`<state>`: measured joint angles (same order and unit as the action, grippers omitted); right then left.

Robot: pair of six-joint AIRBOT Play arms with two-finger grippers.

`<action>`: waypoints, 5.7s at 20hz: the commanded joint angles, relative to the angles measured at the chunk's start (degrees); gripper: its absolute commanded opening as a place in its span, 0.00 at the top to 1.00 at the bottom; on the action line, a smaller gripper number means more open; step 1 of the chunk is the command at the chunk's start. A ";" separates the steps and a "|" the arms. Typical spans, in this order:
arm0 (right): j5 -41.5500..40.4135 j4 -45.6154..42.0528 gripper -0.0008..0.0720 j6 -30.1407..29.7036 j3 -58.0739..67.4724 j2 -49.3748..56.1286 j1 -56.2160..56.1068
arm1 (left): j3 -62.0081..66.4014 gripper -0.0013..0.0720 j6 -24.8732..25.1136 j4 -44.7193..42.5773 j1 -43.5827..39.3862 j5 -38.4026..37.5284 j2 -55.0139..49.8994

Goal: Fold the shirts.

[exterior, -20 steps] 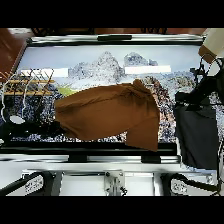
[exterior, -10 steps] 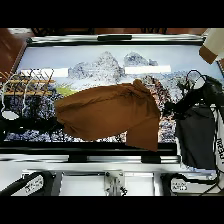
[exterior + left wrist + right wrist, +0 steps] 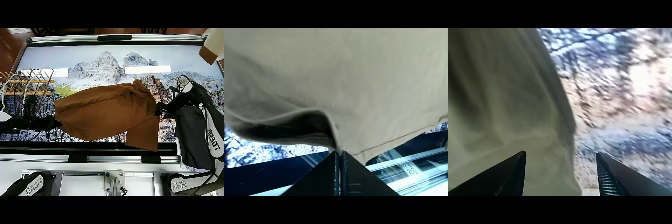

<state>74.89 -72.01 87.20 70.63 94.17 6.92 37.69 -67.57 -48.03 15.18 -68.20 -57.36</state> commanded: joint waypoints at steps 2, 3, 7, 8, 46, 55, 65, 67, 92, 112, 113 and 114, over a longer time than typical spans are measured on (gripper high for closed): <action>-3.43 -0.11 0.71 -1.29 -0.04 1.49 -2.89 | 0.07 0.94 0.09 0.02 0.04 -1.07 2.21; -4.28 -0.55 0.77 -0.90 -0.04 1.49 -3.63 | 0.07 0.94 0.11 0.02 0.04 -1.14 2.29; -3.50 -0.48 0.91 -2.01 1.51 -0.59 -5.25 | 1.88 0.94 0.94 -1.42 0.04 -1.31 3.08; -3.30 -0.28 0.91 -2.45 2.71 -2.75 -5.22 | 4.20 0.94 0.90 -2.62 0.04 -1.51 3.72; -14.23 -3.56 0.91 8.13 30.67 5.46 -11.91 | 32.98 0.94 -5.44 -0.96 -0.63 21.49 -23.74; -19.65 -16.33 0.91 11.52 30.67 6.91 -10.91 | 32.94 0.94 -5.49 -0.59 -1.44 32.46 -30.91; 14.40 -17.94 0.91 7.69 30.53 6.69 -11.04 | 33.55 0.94 -12.85 -13.16 4.26 -1.92 -31.21; 13.00 -17.90 0.91 11.15 30.25 6.73 -11.04 | 31.63 0.94 -13.57 -13.22 3.74 -1.99 -31.21; 20.63 -13.25 0.32 -0.17 9.81 -15.17 2.73 | -12.26 0.09 -7.85 -12.92 16.28 -1.95 -3.85; 1.84 0.70 0.29 -1.31 -29.38 -25.88 4.76 | -12.85 0.94 -8.57 -12.33 9.09 5.07 1.25; 1.36 0.90 0.29 -1.18 -30.56 -25.88 4.76 | -12.85 0.94 -8.55 -12.33 9.09 4.72 1.90; 1.20 0.90 0.29 -1.01 -31.61 -25.88 4.76 | -12.85 0.94 -8.55 -12.31 9.09 4.52 2.36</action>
<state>79.96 -72.55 84.95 43.53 68.58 11.79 24.64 -76.29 -62.70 24.36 -61.58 -57.23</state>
